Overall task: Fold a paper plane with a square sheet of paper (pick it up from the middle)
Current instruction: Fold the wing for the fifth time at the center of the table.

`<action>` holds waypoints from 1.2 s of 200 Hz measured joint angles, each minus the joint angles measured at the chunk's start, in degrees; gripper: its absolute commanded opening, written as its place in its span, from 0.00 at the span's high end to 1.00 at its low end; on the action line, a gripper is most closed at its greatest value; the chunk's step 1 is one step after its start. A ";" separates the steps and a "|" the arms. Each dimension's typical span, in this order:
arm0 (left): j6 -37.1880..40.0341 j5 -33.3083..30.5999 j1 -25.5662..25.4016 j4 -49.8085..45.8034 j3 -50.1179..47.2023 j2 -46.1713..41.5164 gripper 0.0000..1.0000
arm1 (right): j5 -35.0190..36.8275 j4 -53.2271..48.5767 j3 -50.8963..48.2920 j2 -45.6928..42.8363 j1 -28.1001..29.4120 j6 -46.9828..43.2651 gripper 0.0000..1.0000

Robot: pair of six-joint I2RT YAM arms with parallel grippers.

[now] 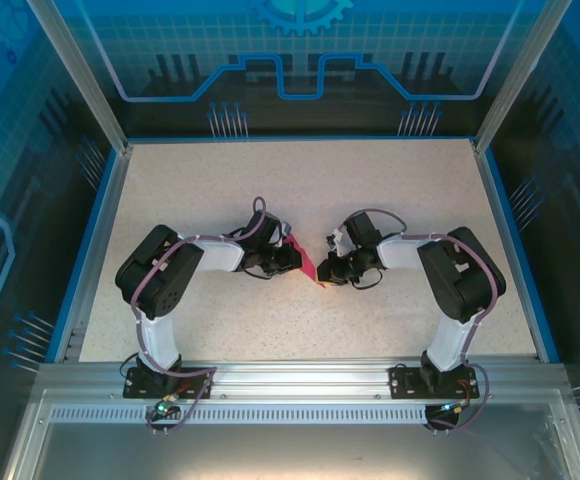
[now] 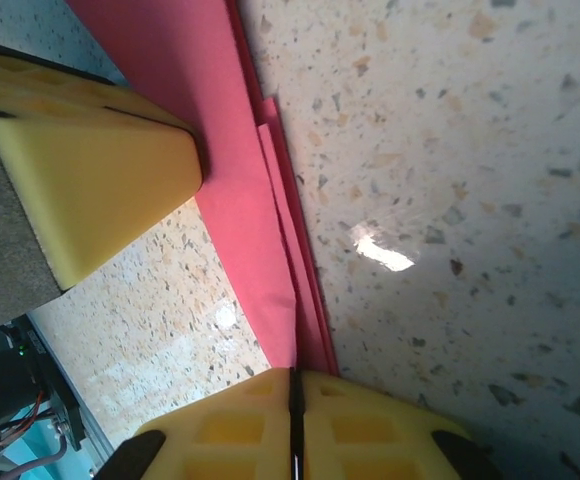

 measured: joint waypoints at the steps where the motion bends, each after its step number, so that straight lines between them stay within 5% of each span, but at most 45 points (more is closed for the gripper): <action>1: 0.00 0.00 0.00 0.00 0.00 0.00 0.92 | 0.00 -0.02 -0.02 -0.07 0.00 0.00 0.91; 116: 0.00 0.02 0.00 -0.44 0.33 0.17 0.92 | 2.05 -1.44 -1.27 -1.62 -0.07 -1.42 1.00; 162: 0.00 0.20 0.00 -0.85 0.63 0.28 0.92 | 3.98 -4.46 -1.62 -5.40 -0.07 -1.38 0.83; 240: -0.04 0.22 0.00 -1.86 1.33 0.57 0.92 | 11.78 -9.94 6.32 -6.49 7.93 -1.44 0.88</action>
